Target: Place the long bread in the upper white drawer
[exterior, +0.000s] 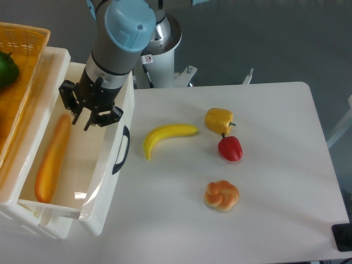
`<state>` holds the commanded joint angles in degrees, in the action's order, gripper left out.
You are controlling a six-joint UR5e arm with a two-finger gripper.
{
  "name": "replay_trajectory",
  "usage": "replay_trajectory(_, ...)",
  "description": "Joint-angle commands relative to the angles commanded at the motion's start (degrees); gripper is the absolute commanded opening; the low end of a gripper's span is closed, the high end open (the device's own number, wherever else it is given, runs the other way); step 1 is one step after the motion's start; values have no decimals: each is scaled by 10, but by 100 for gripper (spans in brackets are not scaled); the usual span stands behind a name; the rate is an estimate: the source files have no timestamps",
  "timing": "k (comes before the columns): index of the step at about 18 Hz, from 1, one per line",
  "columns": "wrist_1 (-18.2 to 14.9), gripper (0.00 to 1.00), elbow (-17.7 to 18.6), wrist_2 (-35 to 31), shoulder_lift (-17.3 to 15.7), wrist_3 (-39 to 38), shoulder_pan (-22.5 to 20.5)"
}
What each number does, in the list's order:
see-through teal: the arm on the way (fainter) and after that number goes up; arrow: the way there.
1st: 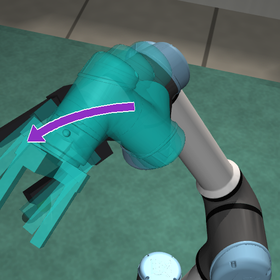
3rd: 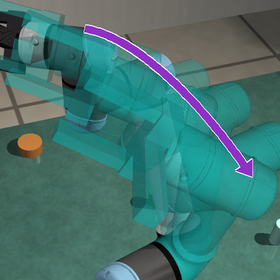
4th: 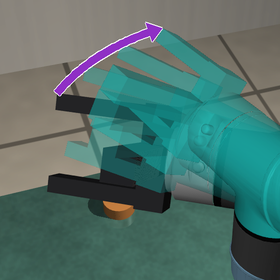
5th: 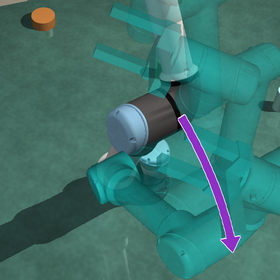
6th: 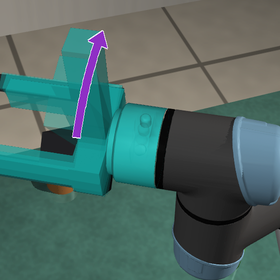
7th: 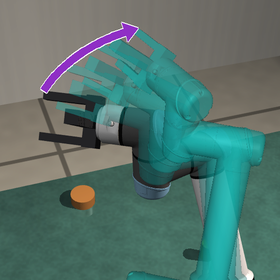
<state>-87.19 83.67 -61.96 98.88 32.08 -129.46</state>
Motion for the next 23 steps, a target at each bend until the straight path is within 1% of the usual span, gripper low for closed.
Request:
replay_trajectory(4, 1, 57, -7, 0, -3, 3, -9)
replay_trajectory(6, 1, 57, -14, 0, -6, 4, -30)
replay_trajectory(8, 9, 57, -19, 1, -7, 8, -51)
replay_trajectory(13, 19, 63, -24, 2, -10, 31, -107)
replay_trajectory(15, 39, 72, -24, 2, -9, 29, -123)
replay_trajectory(16, 46, 72, -25, 2, -7, 26, -135)
replay_trajectory(18, 47, 73, -24, 1, -4, 30, -153)
replay_trajectory(20, 58, 100, -24, -3, -2, 31, -165)
replay_trajectory(21, 63, 100, -24, -12, 0, 32, -170)
replay_trajectory(23, 89, 100, -22, -30, 5, 39, -172)
